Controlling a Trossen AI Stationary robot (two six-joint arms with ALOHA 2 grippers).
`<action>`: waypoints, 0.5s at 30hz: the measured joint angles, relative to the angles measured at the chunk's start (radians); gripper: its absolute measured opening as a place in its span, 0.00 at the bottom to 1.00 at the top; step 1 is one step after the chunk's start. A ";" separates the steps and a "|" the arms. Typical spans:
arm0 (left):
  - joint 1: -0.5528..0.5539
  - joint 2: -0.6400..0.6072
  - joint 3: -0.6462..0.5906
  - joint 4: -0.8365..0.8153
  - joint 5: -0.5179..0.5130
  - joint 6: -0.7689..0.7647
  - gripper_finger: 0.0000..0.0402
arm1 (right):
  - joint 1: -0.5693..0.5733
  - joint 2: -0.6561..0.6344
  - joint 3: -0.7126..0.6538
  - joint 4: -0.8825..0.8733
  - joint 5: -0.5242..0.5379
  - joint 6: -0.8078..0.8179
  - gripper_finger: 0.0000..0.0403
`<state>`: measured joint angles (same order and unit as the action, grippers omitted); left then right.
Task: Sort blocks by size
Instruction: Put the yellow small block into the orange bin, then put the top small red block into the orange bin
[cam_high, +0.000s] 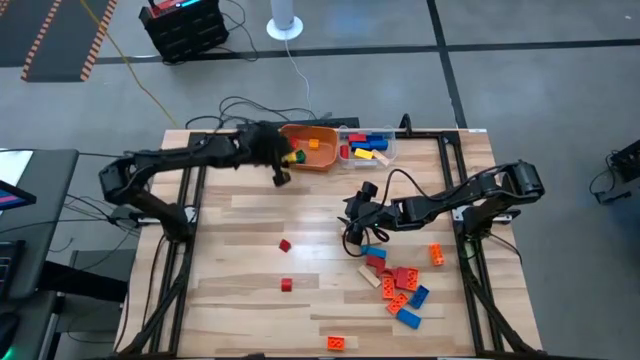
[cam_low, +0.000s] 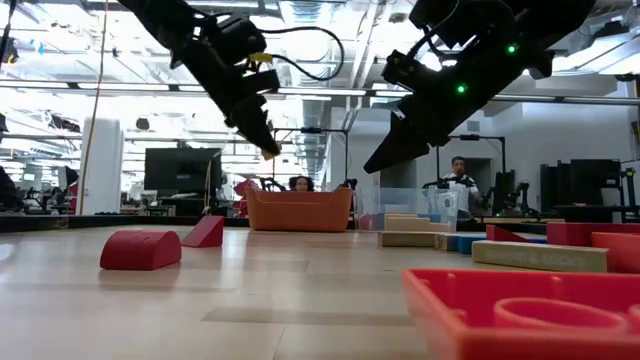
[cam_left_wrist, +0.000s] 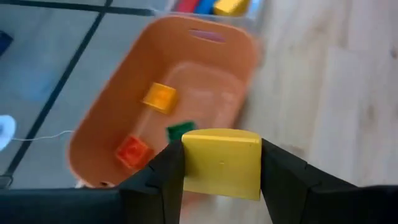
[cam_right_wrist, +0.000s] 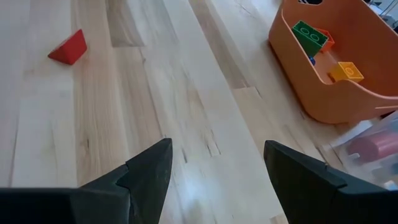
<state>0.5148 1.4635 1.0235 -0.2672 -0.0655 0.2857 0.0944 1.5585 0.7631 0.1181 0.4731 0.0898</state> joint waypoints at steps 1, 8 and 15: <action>0.021 0.010 0.013 0.000 0.014 0.002 0.40 | 0.000 0.000 0.000 0.000 0.000 -0.005 0.71; 0.106 0.114 0.031 0.063 0.061 -0.034 0.43 | 0.000 0.000 0.000 -0.003 0.000 -0.008 0.71; 0.108 0.137 0.031 0.101 0.031 -0.017 0.59 | 0.004 0.000 0.000 -0.010 0.000 -0.009 0.71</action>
<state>0.6226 1.6007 1.0545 -0.1658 -0.0346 0.2685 0.0982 1.5589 0.7631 0.1082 0.4728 0.0807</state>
